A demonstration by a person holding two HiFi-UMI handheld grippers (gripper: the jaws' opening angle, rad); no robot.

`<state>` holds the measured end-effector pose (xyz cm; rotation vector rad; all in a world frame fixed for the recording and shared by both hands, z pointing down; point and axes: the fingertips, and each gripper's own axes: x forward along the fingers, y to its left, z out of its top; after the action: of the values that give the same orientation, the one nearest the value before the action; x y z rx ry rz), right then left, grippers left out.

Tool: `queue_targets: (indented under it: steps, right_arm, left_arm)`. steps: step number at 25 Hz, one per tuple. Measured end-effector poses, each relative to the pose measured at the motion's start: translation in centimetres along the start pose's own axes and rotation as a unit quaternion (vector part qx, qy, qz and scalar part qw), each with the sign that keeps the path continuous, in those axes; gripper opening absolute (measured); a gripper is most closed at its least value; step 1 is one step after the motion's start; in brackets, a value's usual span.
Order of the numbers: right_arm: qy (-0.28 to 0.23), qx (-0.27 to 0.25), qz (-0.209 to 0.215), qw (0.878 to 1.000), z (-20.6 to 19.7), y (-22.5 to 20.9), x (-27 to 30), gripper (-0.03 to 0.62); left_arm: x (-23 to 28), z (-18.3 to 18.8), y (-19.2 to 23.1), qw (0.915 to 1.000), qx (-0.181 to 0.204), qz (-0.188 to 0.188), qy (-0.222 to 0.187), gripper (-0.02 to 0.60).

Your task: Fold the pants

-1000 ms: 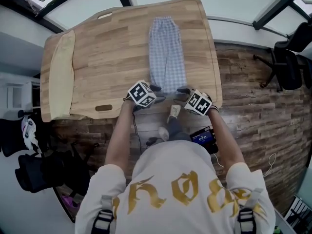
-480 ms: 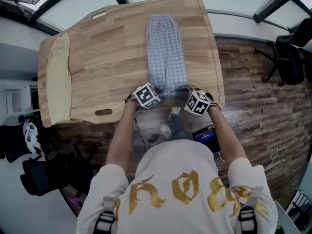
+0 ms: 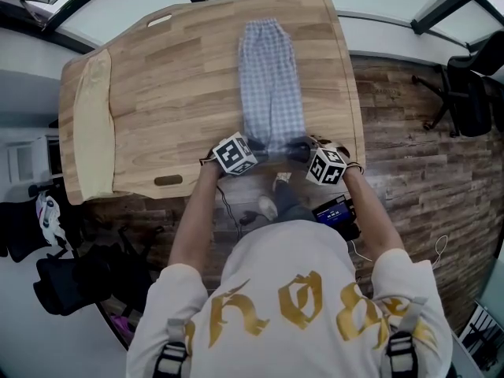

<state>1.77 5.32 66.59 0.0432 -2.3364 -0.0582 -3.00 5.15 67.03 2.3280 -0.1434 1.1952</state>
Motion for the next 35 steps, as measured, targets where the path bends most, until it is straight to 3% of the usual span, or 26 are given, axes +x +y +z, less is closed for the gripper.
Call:
queue_targets:
  steps: [3,11,23,35]
  right_arm:
    - [-0.008,0.007,-0.019,1.0,0.0,-0.8,0.0,0.107]
    - [-0.01,0.052,-0.001,0.999,-0.4,-1.3,-0.6,0.066]
    - [-0.015,0.07,-0.017,0.997,0.0,-1.4,-2.1,0.054]
    - [-0.028,0.102,-0.037,0.994,1.2,0.1,-3.3,0.052]
  left_arm:
    - [-0.2,0.1,0.7,0.9991,-0.042,-0.004,-0.009,0.113]
    - [-1.3,-0.7,1.1,0.9969,-0.074,-0.019,-0.019,0.075]
    - [-3.2,-0.8,0.5,0.9969,-0.066,0.0,-0.042,0.064]
    - [-4.0,-1.4,-1.6,0.9967,-0.07,-0.004,-0.04,0.063]
